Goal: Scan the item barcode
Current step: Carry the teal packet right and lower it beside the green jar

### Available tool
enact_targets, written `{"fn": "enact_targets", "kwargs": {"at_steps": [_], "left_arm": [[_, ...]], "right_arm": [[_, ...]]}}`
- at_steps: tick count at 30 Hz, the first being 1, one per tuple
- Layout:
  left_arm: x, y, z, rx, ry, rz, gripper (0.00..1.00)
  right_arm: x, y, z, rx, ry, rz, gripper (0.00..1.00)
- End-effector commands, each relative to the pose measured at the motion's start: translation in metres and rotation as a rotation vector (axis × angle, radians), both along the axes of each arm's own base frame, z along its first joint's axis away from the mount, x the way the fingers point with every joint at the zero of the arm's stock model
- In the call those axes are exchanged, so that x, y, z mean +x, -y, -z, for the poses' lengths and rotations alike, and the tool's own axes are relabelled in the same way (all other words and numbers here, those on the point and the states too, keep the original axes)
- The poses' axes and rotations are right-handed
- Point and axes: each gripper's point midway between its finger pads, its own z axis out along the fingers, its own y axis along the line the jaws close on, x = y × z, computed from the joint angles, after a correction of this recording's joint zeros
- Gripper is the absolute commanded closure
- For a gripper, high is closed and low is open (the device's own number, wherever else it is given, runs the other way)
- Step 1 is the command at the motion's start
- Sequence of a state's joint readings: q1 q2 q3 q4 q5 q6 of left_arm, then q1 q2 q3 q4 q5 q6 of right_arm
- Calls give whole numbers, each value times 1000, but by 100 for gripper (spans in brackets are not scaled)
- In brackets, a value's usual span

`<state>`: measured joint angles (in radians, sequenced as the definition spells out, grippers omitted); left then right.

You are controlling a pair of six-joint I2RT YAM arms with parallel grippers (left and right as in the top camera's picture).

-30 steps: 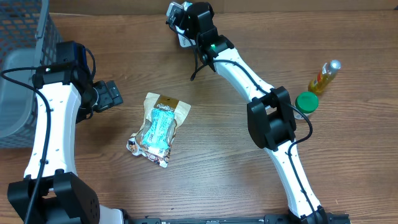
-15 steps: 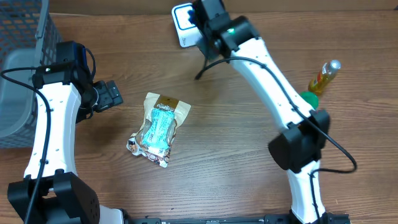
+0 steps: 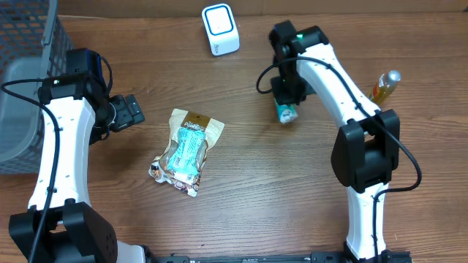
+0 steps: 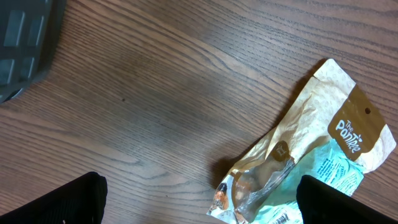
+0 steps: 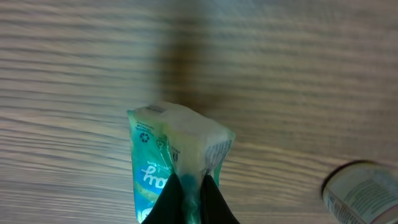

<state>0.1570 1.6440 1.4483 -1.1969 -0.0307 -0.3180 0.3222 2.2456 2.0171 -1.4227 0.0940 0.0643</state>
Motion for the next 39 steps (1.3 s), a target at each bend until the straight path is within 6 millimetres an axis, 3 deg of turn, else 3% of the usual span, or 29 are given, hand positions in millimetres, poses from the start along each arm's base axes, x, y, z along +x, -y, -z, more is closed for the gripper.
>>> {"fn": "enact_targets", "kwargs": {"at_steps": [1,3,6,8,10,11,14,18,23,28,33,38,39], "left_arm": [[1,0,0,3,2,0,0],[1,0,0,3,2,0,0],[1,0,0,3,2,0,0],[1,0,0,3,2,0,0],[1,0,0,3,2,0,0],[1,0,0,3,2,0,0],[1,0,0,3,2,0,0],[1,0,0,3,2,0,1],[1,0,0,3,1,0,0],[1,0,0,3,2,0,0],[1,0,0,3,2,0,0],[1,0,0,3,2,0,1],[1,0,0,3,2,0,0]], "right_arm": [[-2,18,6,2,-25,70,96],[-4,28,10,-3,-41,92,96],[-5,41,15,-6,-54,122,85],[-4,48,18,-6,-54,137,64],[-1,51,19,-2,-45,146,52],[1,51,19,0,-38,146,51],[7,44,20,35,-18,146,52],[9,10,19,201,-25,134,60],[10,-18,17,268,-13,98,79],[10,-37,17,275,3,63,81],[11,-44,17,262,24,42,81],[12,-38,20,230,30,44,82],[12,-35,22,220,29,46,85]]}}
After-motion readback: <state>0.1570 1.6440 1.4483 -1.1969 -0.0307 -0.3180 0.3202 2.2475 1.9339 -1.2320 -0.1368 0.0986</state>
